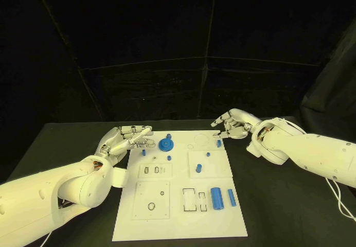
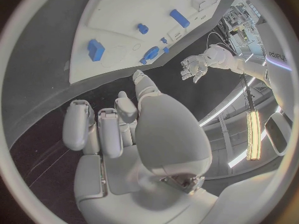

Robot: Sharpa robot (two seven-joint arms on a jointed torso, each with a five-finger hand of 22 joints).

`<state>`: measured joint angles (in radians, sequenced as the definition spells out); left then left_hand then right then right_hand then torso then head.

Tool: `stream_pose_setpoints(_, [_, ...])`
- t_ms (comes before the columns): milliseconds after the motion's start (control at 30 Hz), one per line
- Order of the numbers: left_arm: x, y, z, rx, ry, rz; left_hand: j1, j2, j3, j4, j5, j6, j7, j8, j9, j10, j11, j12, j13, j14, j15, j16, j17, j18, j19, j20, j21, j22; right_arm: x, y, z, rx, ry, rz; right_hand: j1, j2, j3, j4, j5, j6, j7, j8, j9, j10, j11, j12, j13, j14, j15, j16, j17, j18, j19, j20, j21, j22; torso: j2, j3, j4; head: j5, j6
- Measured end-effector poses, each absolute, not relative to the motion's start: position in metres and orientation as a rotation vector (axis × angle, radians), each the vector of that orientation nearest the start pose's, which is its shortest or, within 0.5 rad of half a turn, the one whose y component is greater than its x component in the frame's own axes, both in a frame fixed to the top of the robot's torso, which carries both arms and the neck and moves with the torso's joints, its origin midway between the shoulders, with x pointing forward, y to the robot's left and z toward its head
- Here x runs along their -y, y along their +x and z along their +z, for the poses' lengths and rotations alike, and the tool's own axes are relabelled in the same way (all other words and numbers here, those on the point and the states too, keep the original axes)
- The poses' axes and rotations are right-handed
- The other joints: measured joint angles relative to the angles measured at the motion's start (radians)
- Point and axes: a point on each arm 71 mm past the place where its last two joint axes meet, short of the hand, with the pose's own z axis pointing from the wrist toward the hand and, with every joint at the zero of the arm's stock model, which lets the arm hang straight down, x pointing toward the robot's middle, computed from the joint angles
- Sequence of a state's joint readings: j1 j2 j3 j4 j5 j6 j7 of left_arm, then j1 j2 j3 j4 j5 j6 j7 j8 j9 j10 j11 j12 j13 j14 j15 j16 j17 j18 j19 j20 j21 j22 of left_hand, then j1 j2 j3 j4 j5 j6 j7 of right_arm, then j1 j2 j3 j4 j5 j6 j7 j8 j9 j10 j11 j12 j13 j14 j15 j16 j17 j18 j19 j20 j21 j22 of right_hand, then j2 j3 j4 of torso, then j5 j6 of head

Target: Assemble the parts on the task board

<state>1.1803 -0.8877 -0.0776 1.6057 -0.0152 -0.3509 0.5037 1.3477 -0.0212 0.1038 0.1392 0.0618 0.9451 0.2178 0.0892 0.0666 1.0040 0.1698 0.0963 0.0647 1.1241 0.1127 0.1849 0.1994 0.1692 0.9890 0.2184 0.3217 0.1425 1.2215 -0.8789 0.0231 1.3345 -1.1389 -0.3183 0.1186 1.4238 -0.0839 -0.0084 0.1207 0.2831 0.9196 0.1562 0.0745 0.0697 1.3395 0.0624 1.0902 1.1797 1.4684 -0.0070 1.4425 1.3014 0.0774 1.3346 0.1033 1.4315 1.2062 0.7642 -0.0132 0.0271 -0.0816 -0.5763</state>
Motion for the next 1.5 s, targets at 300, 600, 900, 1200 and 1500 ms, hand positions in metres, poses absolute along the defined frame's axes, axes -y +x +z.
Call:
stream_pose_setpoints(300, [-0.21, 0.467, -0.188, -1.37, -1.066, -1.576, 0.0, 0.0, 0.0, 0.0, 0.0, 0.0, 0.0, 0.0, 0.0, 0.0, 0.0, 0.0, 0.0, 0.0, 0.0, 0.0, 0.0, 0.0, 0.0, 0.0, 0.0, 0.0, 0.293, 0.524, -0.177, -1.609, 0.165, 0.757, 0.005, -0.005, 0.0, 0.0, 0.0, 0.0, 0.0, 0.0, 0.0, 0.0, 0.0, 0.0, -0.001, 0.0, 0.0, 0.0, 0.0, 0.0, -0.004, 0.0, -0.001, -0.001, 0.0, -0.0012, 0.0019, -0.007, -0.006])
stream_pose_setpoints(600, [-0.21, 0.468, -0.189, -1.373, -1.067, -1.575, 0.0, 0.0, 0.0, 0.0, 0.0, 0.0, 0.0, 0.0, 0.0, 0.0, 0.0, 0.0, 0.0, 0.0, 0.0, 0.0, 0.001, 0.0, 0.0, 0.0, 0.0, 0.0, 0.298, 0.525, -0.19, -1.634, 0.17, 0.749, 0.005, -0.005, 0.0, 0.0, 0.0, 0.0, 0.0, 0.0, 0.0, 0.0, 0.0, -0.004, -0.002, 0.0, 0.0, 0.0, 0.0, 0.0, -0.007, 0.0, -0.004, -0.004, 0.0, -0.0036, 0.0043, -0.011, -0.012])
stream_pose_setpoints(900, [-0.21, 0.468, -0.19, -1.374, -1.067, -1.573, 0.0, 0.0, 0.0, 0.0, 0.0, 0.0, 0.0, 0.0, 0.0, 0.0, 0.0, 0.0, 0.0, 0.0, 0.0, 0.0, 0.001, 0.0, 0.0, 0.0, 0.0, 0.0, 0.3, 0.525, -0.199, -1.657, 0.171, 0.741, 0.005, -0.005, -0.003, -0.003, 0.0, 0.0, 0.0, 0.0, 0.0, -0.004, 0.004, -0.004, -0.005, 0.0, 0.0, 0.0, 0.0, 0.0, -0.007, 0.0, -0.004, -0.006, -0.001, -0.0048, 0.0048, -0.012, -0.015])
stream_pose_setpoints(1200, [-0.211, 0.468, -0.191, -1.375, -1.068, -1.571, 0.0, 0.0, 0.0, 0.0, 0.0, 0.0, 0.0, 0.0, 0.0, 0.0, 0.0, 0.0, 0.0, 0.0, 0.0, 0.0, 0.0, 0.0, 0.0, 0.0, 0.0, 0.0, 0.301, 0.524, -0.206, -1.676, 0.169, 0.741, 0.012, 0.002, -0.003, -0.003, 0.0, 0.0, 0.0, 0.0, 0.0, -0.003, 0.004, -0.004, -0.002, 0.0, 0.0, 0.0, 0.007, 0.0, -0.007, 0.0, -0.004, -0.005, -0.001, -0.0049, 0.0047, -0.011, -0.019])
stream_pose_setpoints(1500, [-0.211, 0.468, -0.191, -1.376, -1.068, -1.57, 0.0, 0.0, 0.0, 0.0, 0.0, 0.0, 0.0, 0.0, 0.0, 0.0, 0.0, 0.0, 0.0, 0.0, 0.0, 0.0, 0.0, 0.0, 0.0, 0.0, 0.0, 0.0, 0.301, 0.524, -0.21, -1.683, 0.171, 0.738, 0.031, 0.027, 0.003, -0.014, -0.013, 0.03, -0.006, 0.012, 0.004, 0.0, 0.0, 0.001, 0.004, 0.0, 0.0, 0.0, 0.007, 0.0, -0.007, 0.0, -0.004, 0.001, -0.001, -0.0047, 0.0047, -0.012, -0.02])
